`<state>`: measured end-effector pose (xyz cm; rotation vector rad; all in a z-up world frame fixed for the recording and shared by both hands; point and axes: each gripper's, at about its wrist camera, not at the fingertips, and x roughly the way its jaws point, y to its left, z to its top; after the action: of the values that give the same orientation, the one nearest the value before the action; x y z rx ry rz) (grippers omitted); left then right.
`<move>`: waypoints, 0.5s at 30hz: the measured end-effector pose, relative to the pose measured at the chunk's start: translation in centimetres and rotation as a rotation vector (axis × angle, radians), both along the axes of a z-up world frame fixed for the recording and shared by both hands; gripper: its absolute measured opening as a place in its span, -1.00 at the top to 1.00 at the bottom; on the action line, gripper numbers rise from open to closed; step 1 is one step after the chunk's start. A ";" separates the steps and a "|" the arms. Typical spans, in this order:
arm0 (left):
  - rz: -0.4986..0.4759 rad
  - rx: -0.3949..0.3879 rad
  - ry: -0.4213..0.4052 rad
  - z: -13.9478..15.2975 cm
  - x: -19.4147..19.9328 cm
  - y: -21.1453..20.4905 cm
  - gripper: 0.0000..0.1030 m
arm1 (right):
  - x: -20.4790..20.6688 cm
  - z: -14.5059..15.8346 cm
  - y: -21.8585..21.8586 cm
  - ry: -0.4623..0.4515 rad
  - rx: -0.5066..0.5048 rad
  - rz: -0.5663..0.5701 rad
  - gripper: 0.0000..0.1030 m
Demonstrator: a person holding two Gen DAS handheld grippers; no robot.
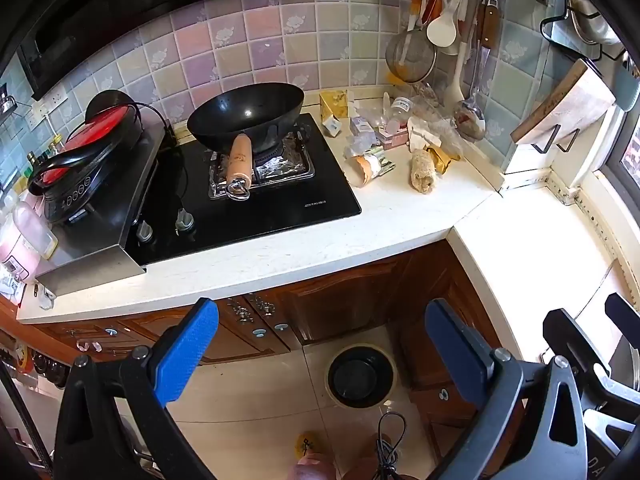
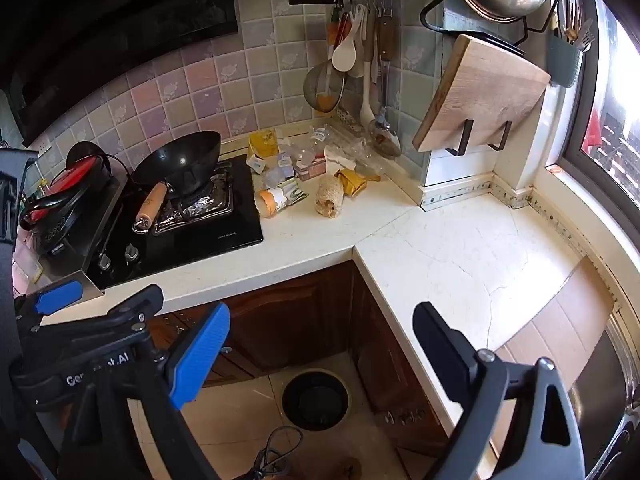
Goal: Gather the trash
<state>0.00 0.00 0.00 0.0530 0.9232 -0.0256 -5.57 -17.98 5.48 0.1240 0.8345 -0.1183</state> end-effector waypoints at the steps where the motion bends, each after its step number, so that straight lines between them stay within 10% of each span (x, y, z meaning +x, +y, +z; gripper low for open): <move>1: 0.000 -0.001 -0.006 0.0 0.0 0.0 -0.99 | 0.0 0.0 0.0 0.000 0.003 0.000 -0.82; 15: 0.003 0.015 -0.016 0.4 -0.3 0.1 -0.99 | -0.2 0.2 -0.1 -0.008 0.000 -0.001 -0.82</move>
<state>-0.33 0.09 0.39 0.0652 0.9075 -0.0156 -5.79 -18.11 5.68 0.1243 0.8265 -0.1187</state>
